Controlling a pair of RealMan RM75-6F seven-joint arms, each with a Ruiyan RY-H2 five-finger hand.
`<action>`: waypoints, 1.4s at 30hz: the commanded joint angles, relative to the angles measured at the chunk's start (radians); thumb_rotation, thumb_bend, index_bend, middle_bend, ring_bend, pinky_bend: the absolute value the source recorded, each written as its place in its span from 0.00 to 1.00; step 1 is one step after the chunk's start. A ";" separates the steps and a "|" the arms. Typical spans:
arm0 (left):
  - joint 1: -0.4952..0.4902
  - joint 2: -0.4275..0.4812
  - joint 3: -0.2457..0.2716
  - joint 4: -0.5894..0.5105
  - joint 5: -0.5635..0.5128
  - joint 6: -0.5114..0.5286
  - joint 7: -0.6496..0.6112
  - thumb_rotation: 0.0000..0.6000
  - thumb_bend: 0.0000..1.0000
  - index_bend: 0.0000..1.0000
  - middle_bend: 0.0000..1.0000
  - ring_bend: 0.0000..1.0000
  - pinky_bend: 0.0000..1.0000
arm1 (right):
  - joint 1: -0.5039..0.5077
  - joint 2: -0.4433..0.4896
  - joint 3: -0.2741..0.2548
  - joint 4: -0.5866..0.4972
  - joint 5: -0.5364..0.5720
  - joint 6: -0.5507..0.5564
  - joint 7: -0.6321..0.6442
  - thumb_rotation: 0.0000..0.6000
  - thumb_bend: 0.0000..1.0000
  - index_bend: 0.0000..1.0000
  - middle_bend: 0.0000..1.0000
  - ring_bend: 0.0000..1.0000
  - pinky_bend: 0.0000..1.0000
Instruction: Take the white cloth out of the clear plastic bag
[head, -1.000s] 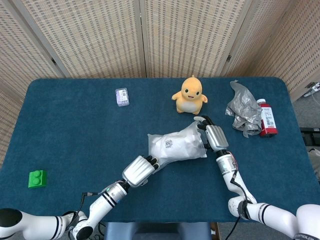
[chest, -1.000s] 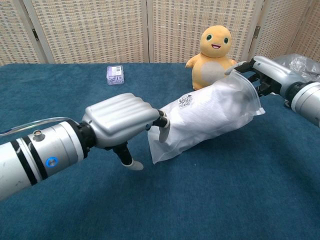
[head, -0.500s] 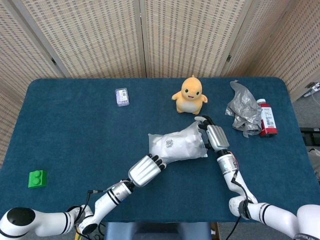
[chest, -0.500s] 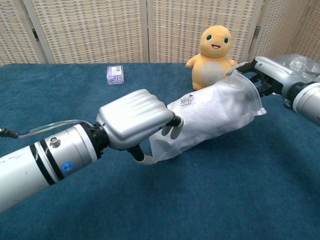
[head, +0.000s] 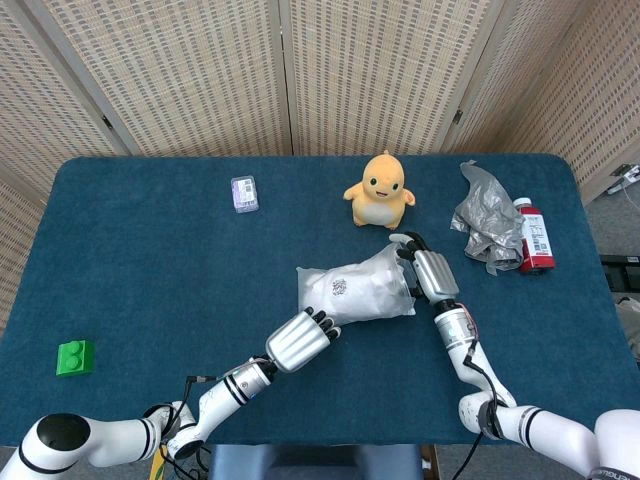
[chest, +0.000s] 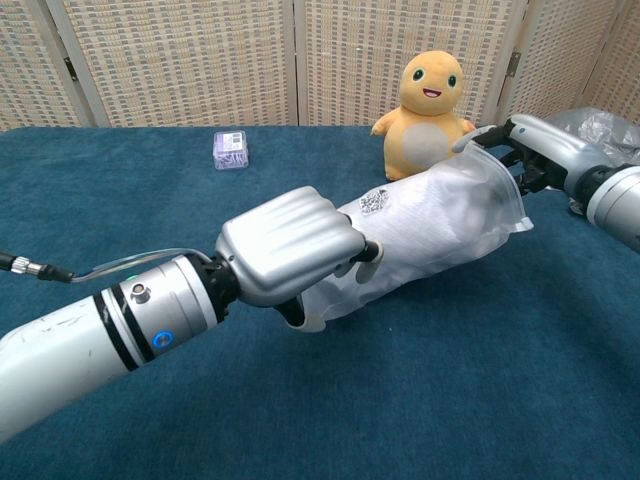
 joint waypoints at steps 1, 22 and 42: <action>0.001 -0.007 -0.002 0.019 -0.004 -0.002 -0.001 1.00 0.01 0.47 0.53 0.48 0.67 | -0.001 0.002 0.000 -0.001 0.002 -0.002 0.001 1.00 0.65 0.77 0.20 0.06 0.30; -0.021 -0.010 0.018 0.071 0.033 -0.017 -0.007 1.00 0.04 0.48 1.00 0.85 0.94 | -0.004 0.007 0.000 -0.003 0.003 -0.007 0.009 1.00 0.65 0.77 0.20 0.06 0.29; -0.004 -0.016 -0.001 0.080 -0.016 -0.038 0.109 1.00 0.05 0.51 1.00 0.86 0.94 | -0.006 0.002 -0.005 0.005 0.001 -0.016 0.019 1.00 0.65 0.77 0.20 0.06 0.29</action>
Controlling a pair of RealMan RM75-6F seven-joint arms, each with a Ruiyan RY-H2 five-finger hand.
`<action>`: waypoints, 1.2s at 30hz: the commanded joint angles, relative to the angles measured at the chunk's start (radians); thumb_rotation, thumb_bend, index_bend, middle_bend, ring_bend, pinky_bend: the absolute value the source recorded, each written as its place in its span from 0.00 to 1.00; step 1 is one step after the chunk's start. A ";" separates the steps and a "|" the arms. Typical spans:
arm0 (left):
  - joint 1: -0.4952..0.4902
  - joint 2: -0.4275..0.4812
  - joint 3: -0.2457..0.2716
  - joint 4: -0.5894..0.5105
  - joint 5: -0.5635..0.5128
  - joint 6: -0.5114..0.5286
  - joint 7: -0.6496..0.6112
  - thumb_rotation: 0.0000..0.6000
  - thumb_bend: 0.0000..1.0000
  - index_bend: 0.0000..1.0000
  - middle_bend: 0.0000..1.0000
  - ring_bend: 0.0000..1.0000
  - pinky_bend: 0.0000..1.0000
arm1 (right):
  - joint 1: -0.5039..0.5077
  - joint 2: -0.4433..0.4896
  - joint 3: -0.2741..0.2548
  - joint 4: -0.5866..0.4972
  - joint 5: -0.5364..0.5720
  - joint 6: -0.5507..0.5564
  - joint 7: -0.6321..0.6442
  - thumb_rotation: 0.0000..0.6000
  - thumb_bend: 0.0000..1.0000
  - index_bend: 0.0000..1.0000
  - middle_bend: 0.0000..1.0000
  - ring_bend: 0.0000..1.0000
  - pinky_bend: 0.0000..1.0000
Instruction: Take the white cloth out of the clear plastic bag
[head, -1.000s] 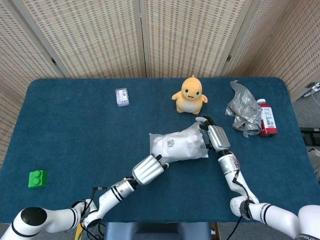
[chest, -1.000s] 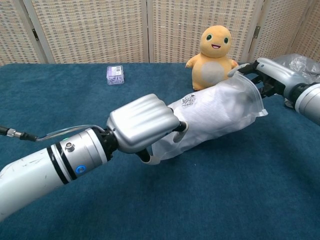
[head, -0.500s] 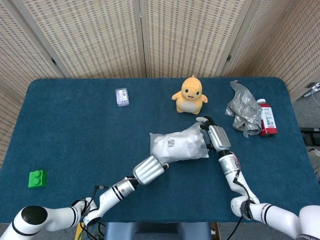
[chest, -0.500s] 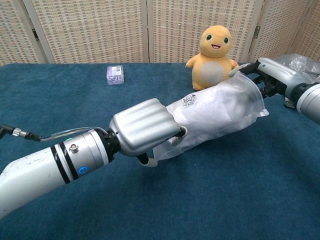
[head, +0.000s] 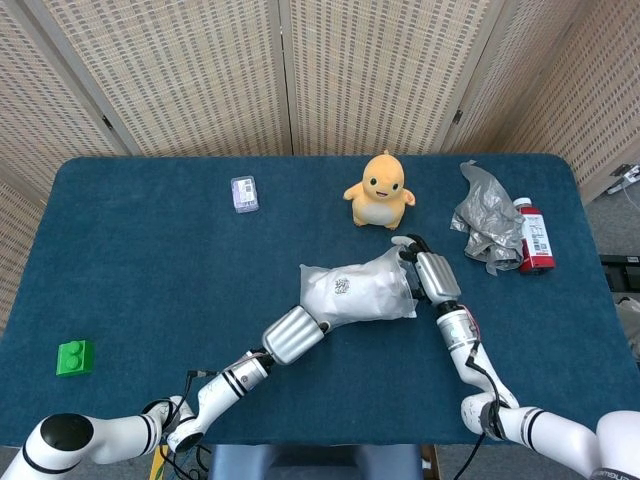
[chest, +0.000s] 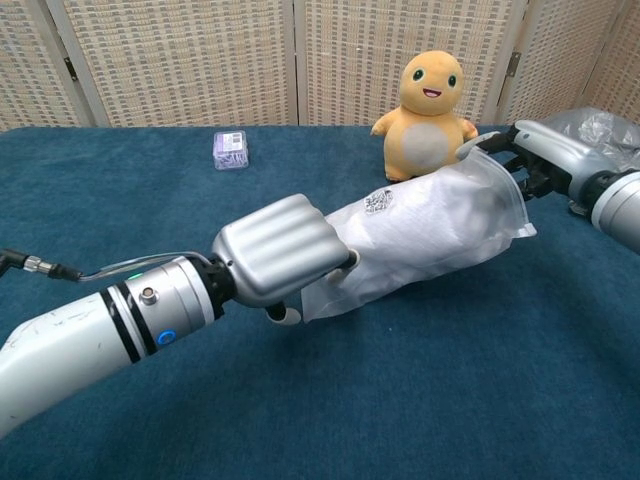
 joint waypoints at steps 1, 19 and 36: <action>0.000 -0.004 0.003 0.010 0.004 0.004 -0.013 1.00 0.05 0.52 1.00 0.86 0.94 | 0.000 -0.001 0.000 0.000 0.000 0.000 -0.001 1.00 0.65 0.77 0.20 0.06 0.29; -0.001 -0.014 -0.002 0.019 -0.023 -0.023 -0.004 1.00 0.20 0.53 1.00 0.86 0.93 | -0.003 -0.002 -0.003 0.002 0.002 -0.005 0.001 1.00 0.65 0.77 0.20 0.06 0.29; 0.010 -0.019 -0.001 0.019 -0.034 -0.014 -0.011 1.00 0.36 0.54 1.00 0.86 0.93 | -0.003 -0.007 -0.005 0.009 0.003 -0.014 0.006 1.00 0.65 0.77 0.21 0.06 0.29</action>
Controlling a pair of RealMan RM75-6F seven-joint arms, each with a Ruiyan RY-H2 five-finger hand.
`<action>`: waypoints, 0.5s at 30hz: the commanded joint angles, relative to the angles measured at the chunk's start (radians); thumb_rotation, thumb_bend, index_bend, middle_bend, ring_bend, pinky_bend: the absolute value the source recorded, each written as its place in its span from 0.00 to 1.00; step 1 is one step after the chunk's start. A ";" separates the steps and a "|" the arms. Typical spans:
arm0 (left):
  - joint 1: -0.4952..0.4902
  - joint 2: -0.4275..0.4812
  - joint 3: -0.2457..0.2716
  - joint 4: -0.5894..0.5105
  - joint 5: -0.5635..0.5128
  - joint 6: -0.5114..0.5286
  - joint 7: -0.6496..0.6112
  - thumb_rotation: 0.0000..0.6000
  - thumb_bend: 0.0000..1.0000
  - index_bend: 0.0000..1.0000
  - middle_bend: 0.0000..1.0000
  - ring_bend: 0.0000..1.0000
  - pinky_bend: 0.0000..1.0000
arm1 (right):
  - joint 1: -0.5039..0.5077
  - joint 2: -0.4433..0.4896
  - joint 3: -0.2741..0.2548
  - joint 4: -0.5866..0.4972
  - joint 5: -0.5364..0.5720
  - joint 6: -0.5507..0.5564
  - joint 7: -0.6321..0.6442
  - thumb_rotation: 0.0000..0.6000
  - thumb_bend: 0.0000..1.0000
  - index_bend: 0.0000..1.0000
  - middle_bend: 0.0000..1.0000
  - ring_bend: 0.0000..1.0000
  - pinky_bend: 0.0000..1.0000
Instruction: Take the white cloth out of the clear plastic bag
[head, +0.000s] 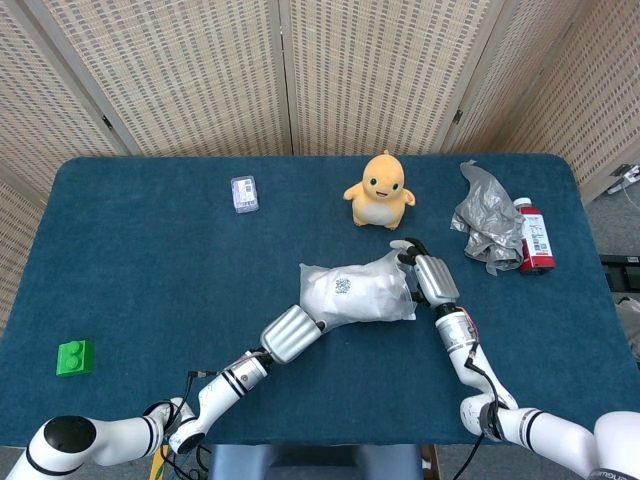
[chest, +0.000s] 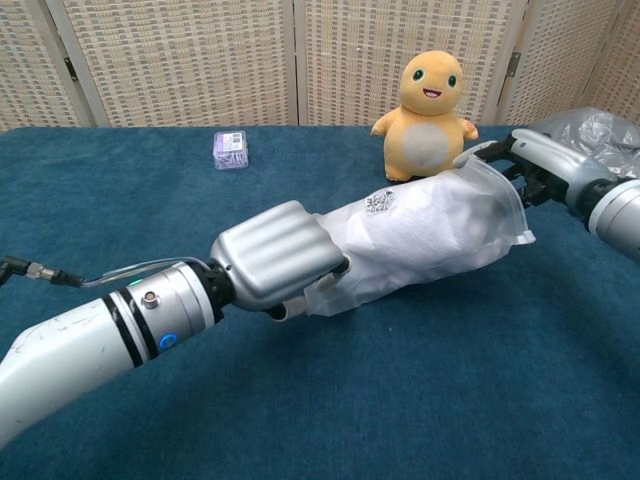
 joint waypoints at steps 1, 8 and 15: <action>0.001 0.000 0.000 0.000 -0.002 0.000 -0.002 1.00 0.37 0.54 1.00 0.86 0.93 | 0.000 0.001 0.001 -0.001 0.000 0.000 0.000 1.00 0.65 0.77 0.21 0.06 0.29; 0.007 0.001 0.002 -0.004 -0.002 0.009 -0.014 1.00 0.44 0.56 1.00 0.86 0.93 | -0.001 0.003 0.002 -0.003 0.000 0.002 0.001 1.00 0.65 0.77 0.21 0.06 0.29; 0.020 0.017 0.005 -0.011 -0.002 0.026 -0.030 1.00 0.46 0.61 1.00 0.86 0.93 | -0.001 0.006 0.005 -0.007 -0.001 0.005 -0.001 1.00 0.65 0.77 0.21 0.06 0.29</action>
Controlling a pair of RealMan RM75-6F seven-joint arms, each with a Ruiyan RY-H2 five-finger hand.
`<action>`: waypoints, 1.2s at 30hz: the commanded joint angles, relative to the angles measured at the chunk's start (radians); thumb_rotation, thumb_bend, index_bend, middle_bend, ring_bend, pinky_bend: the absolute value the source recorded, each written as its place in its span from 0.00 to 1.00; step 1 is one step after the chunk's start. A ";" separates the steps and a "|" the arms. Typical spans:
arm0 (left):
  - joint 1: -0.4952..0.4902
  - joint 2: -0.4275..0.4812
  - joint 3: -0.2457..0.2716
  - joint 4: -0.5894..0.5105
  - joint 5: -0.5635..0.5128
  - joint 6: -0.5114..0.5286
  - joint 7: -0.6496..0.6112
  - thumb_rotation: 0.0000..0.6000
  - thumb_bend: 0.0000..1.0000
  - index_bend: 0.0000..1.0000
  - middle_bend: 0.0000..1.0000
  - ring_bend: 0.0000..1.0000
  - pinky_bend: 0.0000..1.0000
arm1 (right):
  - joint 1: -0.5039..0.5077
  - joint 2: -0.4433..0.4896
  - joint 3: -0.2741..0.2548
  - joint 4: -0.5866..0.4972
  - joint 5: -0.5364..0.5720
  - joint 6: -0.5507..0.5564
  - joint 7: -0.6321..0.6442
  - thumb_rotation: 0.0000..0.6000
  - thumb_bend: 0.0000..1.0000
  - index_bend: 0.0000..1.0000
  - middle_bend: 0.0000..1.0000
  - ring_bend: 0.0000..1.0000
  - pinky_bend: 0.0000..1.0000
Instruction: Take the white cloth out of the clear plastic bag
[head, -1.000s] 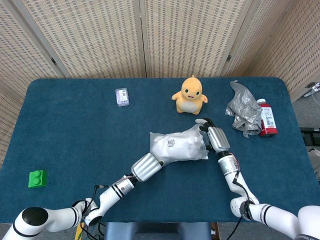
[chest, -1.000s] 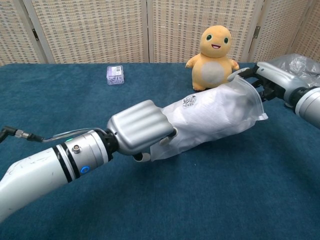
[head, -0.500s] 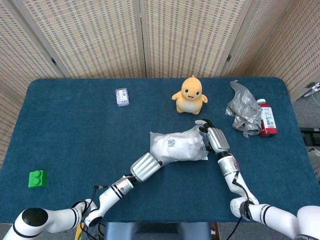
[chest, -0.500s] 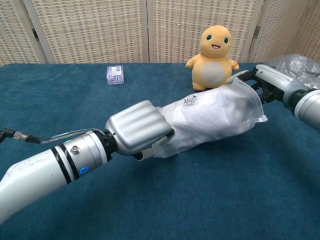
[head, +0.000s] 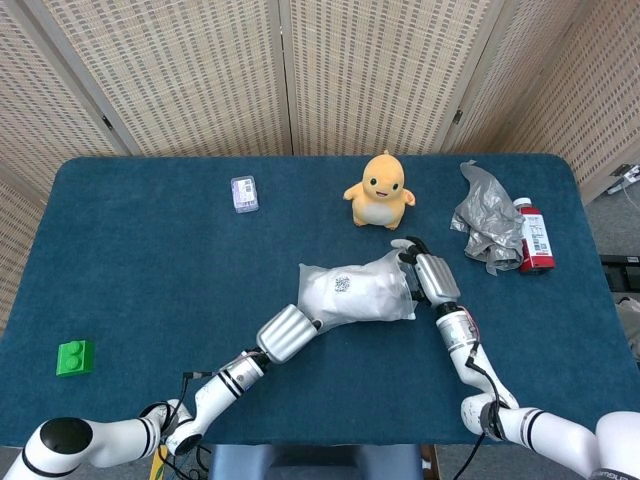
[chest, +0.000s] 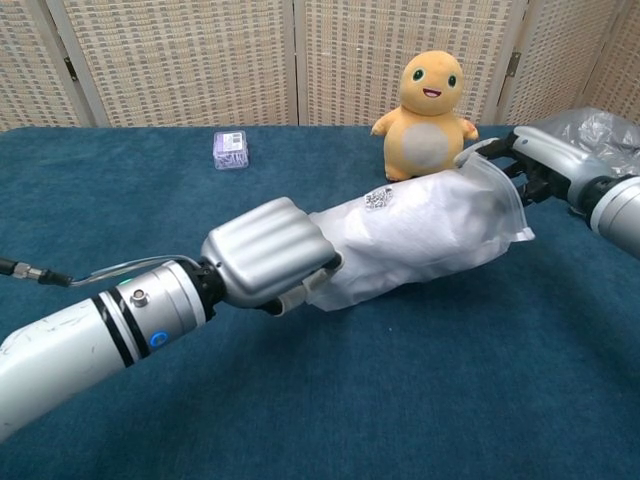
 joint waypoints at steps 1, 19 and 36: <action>0.007 0.008 0.001 -0.005 -0.003 0.006 -0.004 1.00 0.46 0.61 1.00 0.86 0.93 | 0.000 0.003 0.001 -0.004 -0.002 0.004 -0.003 1.00 0.65 0.77 0.21 0.06 0.29; 0.088 0.161 -0.022 -0.137 -0.031 0.110 -0.033 1.00 0.49 0.63 1.00 0.86 0.93 | 0.010 0.092 0.062 -0.131 0.003 0.065 -0.072 1.00 0.65 0.77 0.21 0.06 0.29; 0.172 0.323 -0.031 -0.168 -0.055 0.193 -0.110 1.00 0.49 0.63 1.00 0.86 0.93 | 0.004 0.209 0.107 -0.265 0.029 0.115 -0.137 1.00 0.65 0.77 0.22 0.06 0.29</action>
